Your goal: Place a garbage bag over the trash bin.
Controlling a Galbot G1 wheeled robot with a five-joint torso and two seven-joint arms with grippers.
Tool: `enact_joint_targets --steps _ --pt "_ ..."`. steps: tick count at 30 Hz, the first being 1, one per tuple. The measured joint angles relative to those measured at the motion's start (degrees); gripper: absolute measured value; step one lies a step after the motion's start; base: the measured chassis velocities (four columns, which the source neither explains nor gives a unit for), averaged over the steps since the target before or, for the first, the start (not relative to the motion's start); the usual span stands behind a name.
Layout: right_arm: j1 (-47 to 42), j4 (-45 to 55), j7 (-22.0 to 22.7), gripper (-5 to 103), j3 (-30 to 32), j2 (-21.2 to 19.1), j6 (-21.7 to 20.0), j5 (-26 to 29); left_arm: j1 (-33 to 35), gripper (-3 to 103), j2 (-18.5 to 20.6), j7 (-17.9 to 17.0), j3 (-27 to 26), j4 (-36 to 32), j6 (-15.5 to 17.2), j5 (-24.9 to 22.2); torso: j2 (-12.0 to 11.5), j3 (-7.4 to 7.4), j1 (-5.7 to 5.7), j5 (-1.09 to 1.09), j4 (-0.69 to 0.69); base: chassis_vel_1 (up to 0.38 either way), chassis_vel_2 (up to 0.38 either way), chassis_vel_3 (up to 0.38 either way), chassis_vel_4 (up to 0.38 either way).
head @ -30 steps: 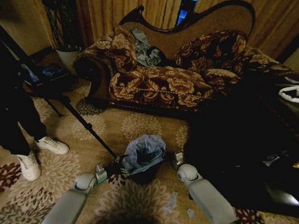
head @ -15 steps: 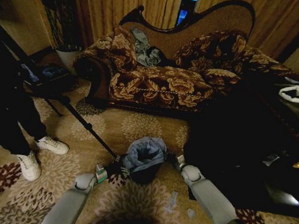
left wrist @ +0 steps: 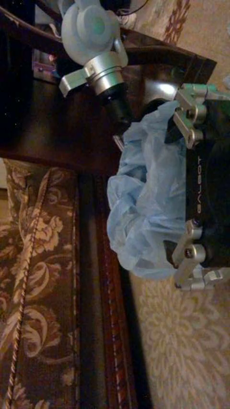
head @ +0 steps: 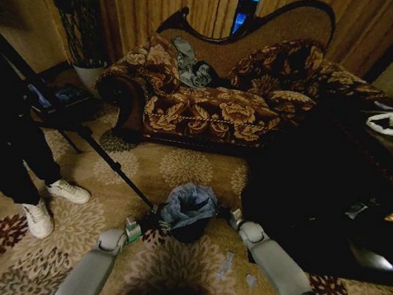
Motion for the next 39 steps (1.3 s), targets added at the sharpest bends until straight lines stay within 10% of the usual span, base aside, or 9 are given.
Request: enact_joint_targets --steps 25,39 --pt "-2.7 -0.9 -1.1 97 1.6 -1.4 2.2 -4.8 1.8 102 -0.4 0.0 -0.6 -3.1 0.4 0.1 0.0 0.0 0.0 0.01 0.0 0.0 0.0 0.0 0.0" --pt "-3.0 -4.3 -1.2 100 3.1 -0.8 5.6 -8.7 2.1 99 -0.5 0.0 -0.6 -3.8 0.4 -0.2 0.0 0.0 0.0 0.0 0.0 0.0 0.0 0.0 0.0"
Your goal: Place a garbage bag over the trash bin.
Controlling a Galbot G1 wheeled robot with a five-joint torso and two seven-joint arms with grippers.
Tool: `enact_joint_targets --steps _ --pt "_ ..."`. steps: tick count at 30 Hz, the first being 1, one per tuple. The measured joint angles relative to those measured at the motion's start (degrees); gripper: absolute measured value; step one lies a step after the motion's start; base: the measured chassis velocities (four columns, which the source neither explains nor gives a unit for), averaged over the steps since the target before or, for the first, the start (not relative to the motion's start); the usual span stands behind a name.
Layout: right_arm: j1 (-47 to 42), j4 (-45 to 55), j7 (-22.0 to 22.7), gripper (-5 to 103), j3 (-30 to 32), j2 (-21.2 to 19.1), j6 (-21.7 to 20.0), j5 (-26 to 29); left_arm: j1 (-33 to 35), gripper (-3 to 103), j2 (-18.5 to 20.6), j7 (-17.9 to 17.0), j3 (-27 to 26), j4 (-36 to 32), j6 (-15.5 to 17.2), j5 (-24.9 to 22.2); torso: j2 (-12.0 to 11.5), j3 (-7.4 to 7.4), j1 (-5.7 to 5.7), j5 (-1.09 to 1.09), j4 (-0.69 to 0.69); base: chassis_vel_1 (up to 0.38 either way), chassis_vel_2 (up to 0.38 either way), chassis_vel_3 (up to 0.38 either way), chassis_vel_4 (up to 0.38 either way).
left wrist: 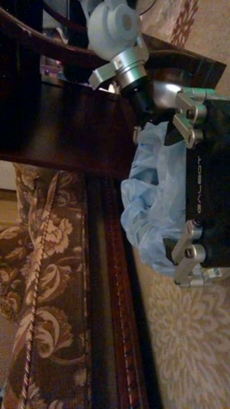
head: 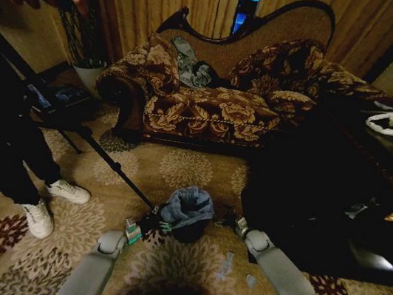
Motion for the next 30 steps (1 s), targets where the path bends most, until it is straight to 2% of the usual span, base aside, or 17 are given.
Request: enact_joint_targets --steps 11,18,30 --pt "-1.3 0.0 0.3 100 1.4 0.0 2.0 -2.3 0.4 99 0.1 0.0 0.0 -0.4 -0.2 -0.1 0.0 0.0 0.0 0.0 0.0 0.0 0.0 0.0 0.0" --pt "-3.5 8.8 2.6 100 1.8 -2.6 -0.7 2.8 0.7 99 0.1 0.0 0.0 -0.9 -0.1 -0.1 0.0 0.01 0.0 -0.01 0.0 0.0 0.0 0.0 0.0" --pt "-6.6 16.1 5.5 100 5.5 -5.9 -2.9 5.0 1.4 99 0.1 0.0 0.0 -1.4 -0.2 -0.1 0.0 0.0 0.0 0.0 0.0 0.0 0.0 0.0 0.0"
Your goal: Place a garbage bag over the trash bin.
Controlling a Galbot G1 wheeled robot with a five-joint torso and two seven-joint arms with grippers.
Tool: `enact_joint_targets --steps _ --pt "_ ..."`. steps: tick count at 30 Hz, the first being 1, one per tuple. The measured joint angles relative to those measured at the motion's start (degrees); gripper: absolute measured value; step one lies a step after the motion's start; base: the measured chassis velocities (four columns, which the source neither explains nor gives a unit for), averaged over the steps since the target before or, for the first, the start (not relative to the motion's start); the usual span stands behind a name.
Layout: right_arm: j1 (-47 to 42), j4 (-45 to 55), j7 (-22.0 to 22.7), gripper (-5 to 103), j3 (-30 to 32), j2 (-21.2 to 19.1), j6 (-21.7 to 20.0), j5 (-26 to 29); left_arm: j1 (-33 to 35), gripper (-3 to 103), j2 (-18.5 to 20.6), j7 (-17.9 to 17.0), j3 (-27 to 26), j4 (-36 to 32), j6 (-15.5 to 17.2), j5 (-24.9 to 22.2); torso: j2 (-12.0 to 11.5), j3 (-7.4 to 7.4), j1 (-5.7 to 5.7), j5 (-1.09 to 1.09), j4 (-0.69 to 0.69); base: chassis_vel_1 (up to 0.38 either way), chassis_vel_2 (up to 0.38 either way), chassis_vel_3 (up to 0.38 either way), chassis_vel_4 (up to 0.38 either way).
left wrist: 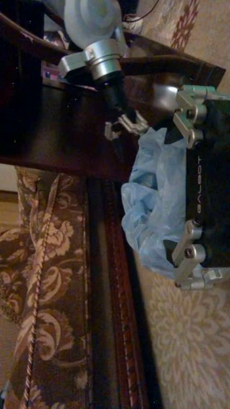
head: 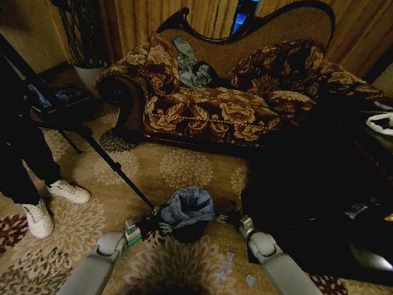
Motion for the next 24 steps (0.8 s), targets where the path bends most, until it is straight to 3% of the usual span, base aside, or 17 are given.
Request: enact_joint_targets --steps 7,13,17,24 --pt "-4.1 7.9 2.9 100 3.1 -3.9 -3.3 3.8 0.1 102 0.0 0.1 0.1 -0.1 -0.1 0.0 0.0 0.0 0.0 0.02 0.0 0.0 0.0 0.0 0.0" --pt "-14.0 21.5 4.6 100 8.5 -10.1 -7.8 5.5 -0.2 100 0.0 0.0 0.1 0.4 -0.2 -0.3 0.0 -0.01 0.0 -0.02 -0.01 0.0 0.0 0.0 0.0" --pt "-19.7 26.4 8.0 100 9.8 -10.3 -9.3 4.7 -0.5 100 -0.2 0.0 0.2 1.0 -0.6 -0.3 0.0 -0.01 0.0 0.0 0.01 0.0 0.0 0.0 0.0" --pt "-26.3 27.6 8.1 100 14.1 -8.5 -8.8 2.4 0.3 100 -0.4 -0.4 0.4 0.0 -0.9 -0.4 0.0 -0.01 0.0 0.02 0.0 0.0 0.0 0.0 0.0"
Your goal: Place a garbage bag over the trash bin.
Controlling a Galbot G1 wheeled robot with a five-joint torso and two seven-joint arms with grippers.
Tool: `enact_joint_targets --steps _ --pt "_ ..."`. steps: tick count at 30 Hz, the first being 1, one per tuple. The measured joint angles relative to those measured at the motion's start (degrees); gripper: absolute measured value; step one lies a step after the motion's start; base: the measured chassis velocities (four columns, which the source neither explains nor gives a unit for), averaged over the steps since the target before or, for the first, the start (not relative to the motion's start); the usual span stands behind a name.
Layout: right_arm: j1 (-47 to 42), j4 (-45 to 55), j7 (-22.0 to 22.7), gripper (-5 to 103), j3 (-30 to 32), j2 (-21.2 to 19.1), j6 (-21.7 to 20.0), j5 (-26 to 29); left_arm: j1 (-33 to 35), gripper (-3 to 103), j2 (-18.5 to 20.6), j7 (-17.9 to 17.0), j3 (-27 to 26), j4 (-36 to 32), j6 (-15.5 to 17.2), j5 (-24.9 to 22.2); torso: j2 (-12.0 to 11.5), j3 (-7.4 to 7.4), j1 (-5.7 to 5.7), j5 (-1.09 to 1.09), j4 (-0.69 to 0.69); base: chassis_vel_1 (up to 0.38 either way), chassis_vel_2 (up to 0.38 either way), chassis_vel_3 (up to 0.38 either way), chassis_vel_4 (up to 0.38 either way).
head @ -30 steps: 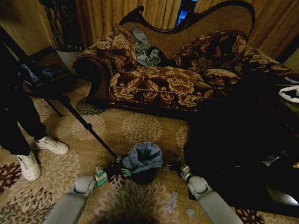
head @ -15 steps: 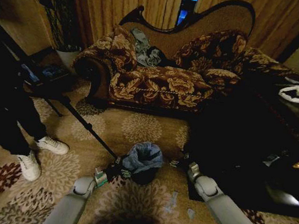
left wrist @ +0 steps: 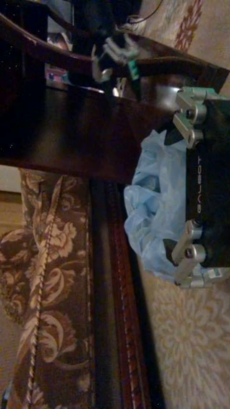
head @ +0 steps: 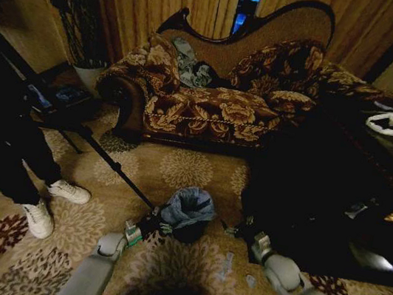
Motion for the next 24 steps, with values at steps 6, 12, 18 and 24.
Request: enact_joint_targets --steps 6,12,18,24 --pt "-5.9 0.5 -0.8 100 6.4 2.2 1.6 -1.2 3.0 100 0.7 -0.5 -1.0 -4.2 1.1 -3.9 0.0 0.0 0.0 -0.02 0.0 0.0 0.0 0.0 0.0" --pt "-6.8 0.5 -0.8 100 8.8 4.0 2.1 -1.4 5.8 100 1.3 -0.2 -2.3 -10.2 3.7 -8.1 0.0 0.01 0.0 -0.02 0.01 0.0 0.0 0.0 0.0" --pt "-6.9 -0.5 -0.6 100 10.1 6.9 2.8 -2.3 8.4 100 1.7 -17.4 2.6 -24.9 17.7 -13.2 0.0 0.0 0.0 0.0 0.0 0.0 0.0 0.0 0.0" --pt "-7.5 -1.0 -0.2 100 11.0 8.7 4.0 -3.3 5.8 97 1.0 -37.0 8.6 -28.3 28.0 -14.5 0.0 0.01 0.0 -0.02 0.01 0.0 0.0 0.0 0.0"
